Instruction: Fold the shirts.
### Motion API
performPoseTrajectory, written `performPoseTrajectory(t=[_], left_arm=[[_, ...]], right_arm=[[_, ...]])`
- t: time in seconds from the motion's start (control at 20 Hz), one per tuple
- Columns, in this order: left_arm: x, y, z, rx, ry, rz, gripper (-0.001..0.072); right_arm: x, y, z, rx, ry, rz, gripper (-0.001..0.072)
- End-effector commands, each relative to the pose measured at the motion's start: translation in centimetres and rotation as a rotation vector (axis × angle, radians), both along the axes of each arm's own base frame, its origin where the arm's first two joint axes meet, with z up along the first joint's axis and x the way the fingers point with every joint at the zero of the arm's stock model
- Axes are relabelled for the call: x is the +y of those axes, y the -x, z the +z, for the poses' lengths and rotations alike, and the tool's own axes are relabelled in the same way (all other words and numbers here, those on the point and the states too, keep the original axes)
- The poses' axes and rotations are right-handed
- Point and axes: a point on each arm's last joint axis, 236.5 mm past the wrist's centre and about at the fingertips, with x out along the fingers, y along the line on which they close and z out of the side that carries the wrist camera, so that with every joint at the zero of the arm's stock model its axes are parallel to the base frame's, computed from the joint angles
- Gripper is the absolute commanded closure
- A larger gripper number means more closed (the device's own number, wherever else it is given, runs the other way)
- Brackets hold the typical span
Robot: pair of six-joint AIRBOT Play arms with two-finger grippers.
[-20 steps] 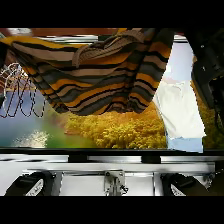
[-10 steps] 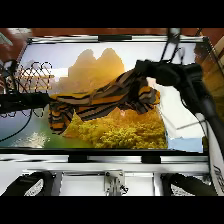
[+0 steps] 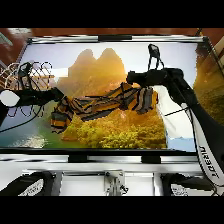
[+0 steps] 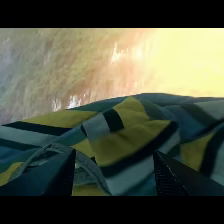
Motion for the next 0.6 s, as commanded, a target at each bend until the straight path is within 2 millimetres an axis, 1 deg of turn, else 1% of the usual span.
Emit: performPoseTrajectory(t=[0.0,0.05,0.1,0.15,0.2,0.25,0.3,0.35,0.4,0.5,0.55], left_arm=[[3.9,1.6,1.5,0.106,-0.071,0.024,-0.0013],[4.7,3.0,1.6,0.17,-0.069,0.031,-0.0013],[4.9,4.9,0.8,0.257,-0.064,0.025,-0.0013],[4.6,7.0,-0.5,0.349,-0.061,0.006,-0.0013],[3.7,8.8,-2.2,0.422,-0.045,-0.021,-0.0013],[2.5,10.1,-3.8,0.463,-0.021,-0.045,-0.0013],[0.7,11.1,-5.5,0.484,0.02,-0.071,-0.0013],[-1.1,11.8,-6.8,0.486,0.064,-0.09,-0.0013],[-3.0,12.2,-8.0,0.489,0.104,-0.102,-0.0013],[-5.4,12.2,-9.2,0.47,0.122,-0.128,-0.0013],[-6.2,11.9,-9.2,0.444,0.116,-0.146,-0.0013]], right_arm=[[-4.9,2.0,1.1,0.098,0.049,0.0,0.0125],[-7.1,3.3,0.2,0.175,0.065,-0.009,0.0126],[-8.9,4.7,-1.0,0.257,0.083,-0.005,0.0126],[-10.2,5.9,-2.3,0.32,0.088,-0.009,0.0126],[-11.0,7.2,-3.8,0.386,0.077,-0.019,0.0126],[-11.0,8.1,-5.2,0.431,0.05,-0.026,0.0126],[-10.3,8.9,-6.6,0.467,0.007,-0.029,0.0126],[-9.6,9.4,-7.7,0.485,-0.028,-0.028,0.0109],[-8.7,9.8,-8.5,0.495,-0.067,-0.029,0.0052],[-8.2,9.8,-9.6,0.491,-0.087,-0.045,0.0052],[-8.3,9.5,-9.8,0.48,-0.088,-0.059,0.0052]])
